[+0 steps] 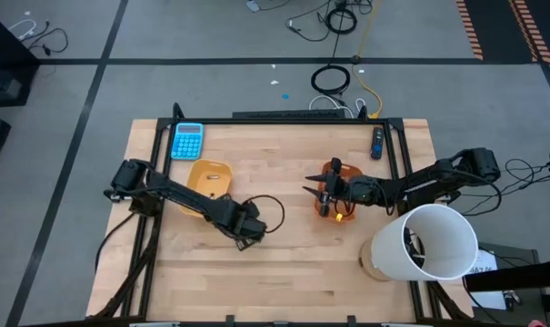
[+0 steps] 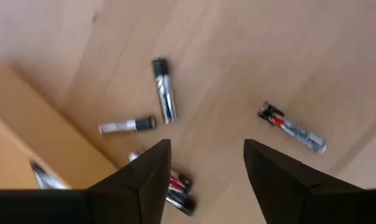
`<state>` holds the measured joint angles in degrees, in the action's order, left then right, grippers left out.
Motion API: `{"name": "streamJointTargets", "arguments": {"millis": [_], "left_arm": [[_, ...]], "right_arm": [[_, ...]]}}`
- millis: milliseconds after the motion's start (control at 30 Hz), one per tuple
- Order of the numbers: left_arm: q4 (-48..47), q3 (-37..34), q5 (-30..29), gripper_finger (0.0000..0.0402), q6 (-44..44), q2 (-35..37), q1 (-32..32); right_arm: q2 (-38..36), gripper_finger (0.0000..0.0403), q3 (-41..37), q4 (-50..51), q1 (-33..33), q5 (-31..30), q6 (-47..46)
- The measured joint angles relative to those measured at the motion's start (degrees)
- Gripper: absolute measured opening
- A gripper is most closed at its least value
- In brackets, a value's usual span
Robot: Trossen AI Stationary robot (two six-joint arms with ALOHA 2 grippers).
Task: Sort batteries
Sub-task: Put the silver battery into the yellow bin
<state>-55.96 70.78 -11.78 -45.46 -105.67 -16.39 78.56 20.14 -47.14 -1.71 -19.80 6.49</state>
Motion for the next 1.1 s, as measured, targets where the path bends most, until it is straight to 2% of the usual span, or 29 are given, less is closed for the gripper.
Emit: {"name": "streamJointTargets", "arguments": {"millis": [267,333,433,567,667,800,1100], "left_arm": [[-0.3,0.0,-4.0,0.0212,31.9,0.0,-0.1],[-0.3,0.0,-4.7,0.0212,36.2,0.0,-0.1],[0.2,0.0,-4.9,0.0213,34.2,0.0,0.8],[0.0,0.0,-4.7,0.0213,23.3,0.0,4.8],[0.2,-0.8,-1.0,0.0213,19.0,0.0,7.8],[4.2,-3.4,2.7,0.0213,17.4,0.0,11.1],[13.9,-8.3,4.4,0.0211,18.8,0.3,12.5]], "right_arm": [[0.0,0.0132,0.0,-0.7,0.1,0.0,0.1],[0.0,0.0132,0.0,-0.7,0.1,0.1,0.1],[0.0,0.0132,0.0,-0.6,0.1,0.2,0.1],[0.0,0.0132,0.0,-0.6,0.1,0.3,0.2],[0.0,0.0132,0.0,-0.8,0.1,0.4,0.2],[0.0,0.0132,0.0,-0.7,0.1,0.4,0.1],[0.0,0.0132,0.0,-0.7,0.1,0.4,0.1]]}}
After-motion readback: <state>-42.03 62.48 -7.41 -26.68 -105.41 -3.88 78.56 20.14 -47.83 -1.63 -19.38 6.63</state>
